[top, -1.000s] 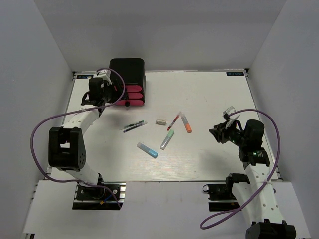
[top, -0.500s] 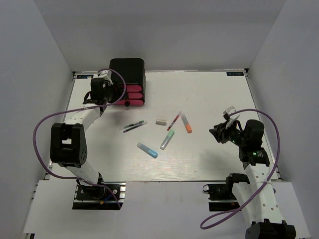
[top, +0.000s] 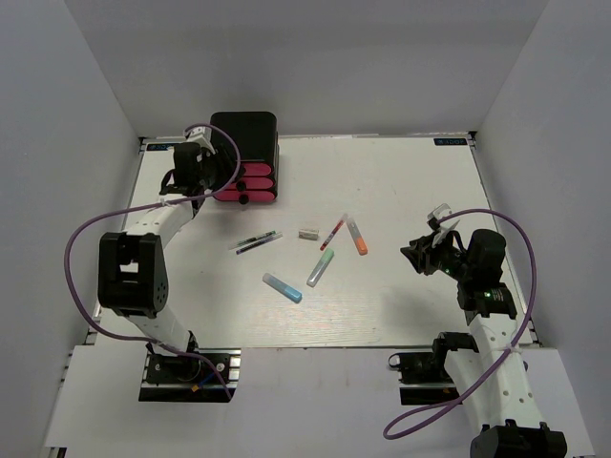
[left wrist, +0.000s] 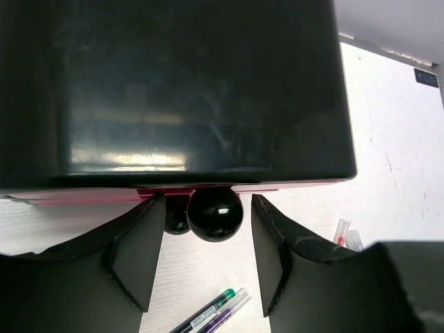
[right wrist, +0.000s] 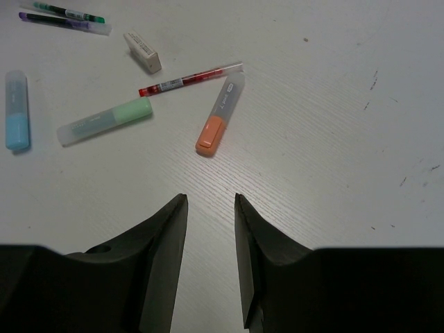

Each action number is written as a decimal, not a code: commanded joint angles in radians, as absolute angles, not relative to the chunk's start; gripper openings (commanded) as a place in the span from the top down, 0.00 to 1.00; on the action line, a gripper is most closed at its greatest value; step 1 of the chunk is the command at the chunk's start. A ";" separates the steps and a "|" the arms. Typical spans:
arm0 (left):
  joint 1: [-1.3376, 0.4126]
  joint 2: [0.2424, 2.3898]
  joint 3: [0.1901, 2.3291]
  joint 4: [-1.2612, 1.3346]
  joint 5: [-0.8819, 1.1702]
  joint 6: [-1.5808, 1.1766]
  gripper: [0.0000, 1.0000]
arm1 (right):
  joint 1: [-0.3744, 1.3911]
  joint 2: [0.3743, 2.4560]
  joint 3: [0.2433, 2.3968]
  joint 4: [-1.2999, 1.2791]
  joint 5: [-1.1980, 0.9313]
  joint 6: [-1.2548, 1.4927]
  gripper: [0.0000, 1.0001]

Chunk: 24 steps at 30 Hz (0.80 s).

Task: Sort the stationery into containers
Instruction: Open the drawer in the storage box.

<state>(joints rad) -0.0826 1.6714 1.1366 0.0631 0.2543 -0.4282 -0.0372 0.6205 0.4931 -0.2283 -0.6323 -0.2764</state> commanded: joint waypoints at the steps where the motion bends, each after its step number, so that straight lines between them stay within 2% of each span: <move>1: -0.089 1.677 1.166 0.089 0.233 -0.439 0.38 | -0.035 0.612 0.488 -0.187 -0.643 -0.272 0.60; 5: -0.089 1.686 1.166 0.089 0.233 -0.448 0.44 | -0.035 0.612 0.486 -0.186 -0.643 -0.273 0.60; 9: -0.089 1.686 1.166 0.098 0.242 -0.448 0.57 | -0.034 0.612 0.486 -0.186 -0.643 -0.273 0.60; 10: -0.089 1.686 1.166 0.098 0.242 -0.448 0.63 | -0.034 0.611 0.485 -0.187 -0.644 -0.273 0.60; 16: -0.089 1.666 1.144 0.098 0.242 -0.448 0.79 | -0.034 0.611 0.486 -0.186 -0.643 -0.273 0.60; 24: -0.089 1.545 0.994 0.080 0.272 -0.416 0.85 | -0.034 0.611 0.482 -0.183 -0.650 -0.276 0.59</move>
<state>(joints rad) -0.0910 1.6283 1.0531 0.1062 0.2581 -0.4431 -0.0372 0.6205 0.4927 -0.2249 -0.6331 -0.2768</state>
